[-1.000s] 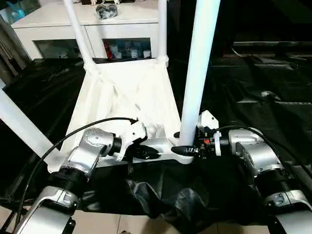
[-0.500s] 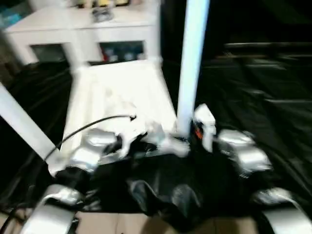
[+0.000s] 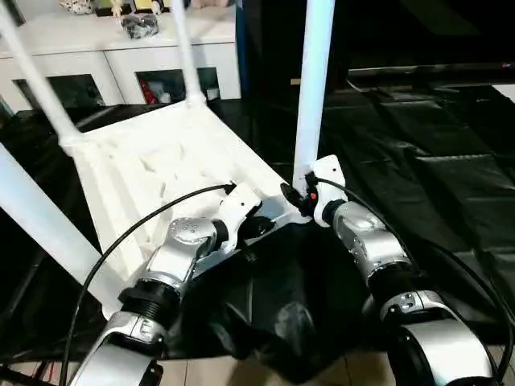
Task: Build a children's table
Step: Rotate leg to tighten
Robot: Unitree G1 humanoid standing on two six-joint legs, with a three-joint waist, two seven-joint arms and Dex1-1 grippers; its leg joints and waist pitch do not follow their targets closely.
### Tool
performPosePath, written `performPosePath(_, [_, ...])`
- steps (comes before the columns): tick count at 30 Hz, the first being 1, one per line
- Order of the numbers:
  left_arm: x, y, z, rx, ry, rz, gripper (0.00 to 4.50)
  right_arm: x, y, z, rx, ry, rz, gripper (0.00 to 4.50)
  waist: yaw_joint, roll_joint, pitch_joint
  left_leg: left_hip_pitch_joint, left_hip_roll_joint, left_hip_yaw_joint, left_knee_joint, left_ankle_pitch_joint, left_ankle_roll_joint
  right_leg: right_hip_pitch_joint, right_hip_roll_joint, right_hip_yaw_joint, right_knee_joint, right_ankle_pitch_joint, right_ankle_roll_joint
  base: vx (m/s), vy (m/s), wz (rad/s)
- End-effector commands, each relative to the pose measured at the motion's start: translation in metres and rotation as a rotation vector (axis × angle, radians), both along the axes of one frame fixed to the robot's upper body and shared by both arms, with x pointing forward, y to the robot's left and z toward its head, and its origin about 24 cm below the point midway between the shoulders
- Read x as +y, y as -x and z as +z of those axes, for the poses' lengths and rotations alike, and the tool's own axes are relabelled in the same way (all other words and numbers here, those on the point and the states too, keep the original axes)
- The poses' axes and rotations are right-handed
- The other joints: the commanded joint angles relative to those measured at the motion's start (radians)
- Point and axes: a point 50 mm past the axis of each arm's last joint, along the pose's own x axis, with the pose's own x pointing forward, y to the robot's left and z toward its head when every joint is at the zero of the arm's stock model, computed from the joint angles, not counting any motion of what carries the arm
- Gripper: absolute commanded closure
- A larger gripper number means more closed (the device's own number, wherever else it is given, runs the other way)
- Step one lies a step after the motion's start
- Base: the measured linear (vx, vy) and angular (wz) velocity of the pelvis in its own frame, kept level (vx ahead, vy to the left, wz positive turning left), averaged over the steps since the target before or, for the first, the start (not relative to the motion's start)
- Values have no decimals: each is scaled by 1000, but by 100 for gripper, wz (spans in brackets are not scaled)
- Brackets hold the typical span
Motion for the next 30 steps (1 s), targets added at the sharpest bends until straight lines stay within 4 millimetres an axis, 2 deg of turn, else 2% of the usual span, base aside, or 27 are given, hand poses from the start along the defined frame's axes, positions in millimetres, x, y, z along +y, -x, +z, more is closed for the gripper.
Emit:
performPosePath(1, [-23,0,19,-71,42,-121,450,38,27,-26,116,-7,313,138,8,-11,-51,-13,5,5,-60,-249,74,46,-39,27,-79,-216,-232,0,0,0])
performPosePath(2, [-22,0,19,-71,40,-123,450,37,27,-25,114,-9,325,138,9,-9,-54,-14,5,6,-58,-244,84,50,-38,26,-77,-197,-237,0,0,0])
performPosePath(7, [-1,-4,20,-60,-4,-159,450,25,51,-19,126,-53,698,138,28,-11,-59,-16,8,8,-47,-155,144,59,-32,22,-62,-46,-271,0,0,0])
performPosePath(9, [5,-5,20,-58,-17,-169,450,20,58,-18,149,-62,781,138,38,-11,-58,-15,11,11,-46,-155,155,54,-34,23,-61,-48,-277,0,0,0])
performPosePath(13, [14,-7,23,-51,-29,-195,450,13,67,-17,186,-77,877,138,46,-11,-50,-6,15,10,-59,-242,101,47,-37,25,-76,-228,-242,0,0,0])
performPosePath(15, [17,-7,23,-50,-36,-206,450,12,69,-16,201,-83,904,138,47,-14,-50,-7,15,10,-60,-242,88,46,-37,27,-77,-246,-231,0,0,0])
performPosePath(18, [25,-9,24,-50,-56,-227,450,9,76,-15,242,-98,963,138,51,-13,-53,-8,13,9,-59,-211,90,48,-35,29,-72,-206,-230,0,0,0])
performPosePath(21, [26,-9,25,-49,-57,-233,450,9,77,-14,250,-99,975,158,57,-15,-55,-9,12,10,-55,-179,95,49,-37,29,-68,-161,-238,0,0,0])
performPosePath(22, [27,-9,25,-48,-56,-238,450,9,78,-13,254,-99,978,165,59,-15,-55,-10,12,11,-54,-173,94,50,-38,29,-69,-161,-239,0,0,0])
performPosePath(23, [26,-8,25,-43,-53,-248,450,9,78,-13,262,-101,981,176,62,-21,-56,-10,12,11,-54,-164,95,50,-39,29,-67,-162,-239,0,0,0])
performPosePath(25, [26,-7,25,-35,-50,-264,450,10,78,-13,273,-108,984,192,63,-17,-55,-9,13,11,-55,-169,92,48,-39,28,-69,-179,-235,0,0,0])
performPosePath(27, [26,-6,24,-33,-48,-271,450,10,79,-12,275,-111,984,195,63,-17,-55,-9,13,11,-55,-170,90,48,-39,29,-69,-180,-234,0,0,0])
performPosePath(30, [24,-4,22,-24,-42,-286,450,11,76,-11,261,-111,952,224,63,-18,-55,-10,13,10,-55,-164,88,49,-38,28,-68,-177,-230,0,0,0])
